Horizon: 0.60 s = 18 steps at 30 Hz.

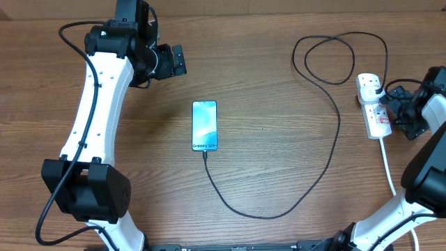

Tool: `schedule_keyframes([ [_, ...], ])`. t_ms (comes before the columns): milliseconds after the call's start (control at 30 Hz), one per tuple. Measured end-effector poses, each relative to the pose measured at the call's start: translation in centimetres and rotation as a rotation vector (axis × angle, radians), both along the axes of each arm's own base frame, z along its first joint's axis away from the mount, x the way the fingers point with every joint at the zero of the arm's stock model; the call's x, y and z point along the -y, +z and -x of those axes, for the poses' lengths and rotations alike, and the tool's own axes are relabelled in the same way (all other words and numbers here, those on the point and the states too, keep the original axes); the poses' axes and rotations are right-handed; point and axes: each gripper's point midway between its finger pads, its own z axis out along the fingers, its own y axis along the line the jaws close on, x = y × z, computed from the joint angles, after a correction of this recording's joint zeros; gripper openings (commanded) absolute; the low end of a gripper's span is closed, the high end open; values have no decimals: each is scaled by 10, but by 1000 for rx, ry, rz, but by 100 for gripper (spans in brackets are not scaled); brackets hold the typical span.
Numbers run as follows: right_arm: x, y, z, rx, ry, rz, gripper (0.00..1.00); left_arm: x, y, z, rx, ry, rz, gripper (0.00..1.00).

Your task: Plug charger to phone and switch on socket

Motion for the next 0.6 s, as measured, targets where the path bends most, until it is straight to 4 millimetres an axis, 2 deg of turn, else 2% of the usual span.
schedule_keyframes([
  [600, -5, -1, 4, -7, -8, -39, 100, 0, 0, 0, 0, 0, 0, 100],
])
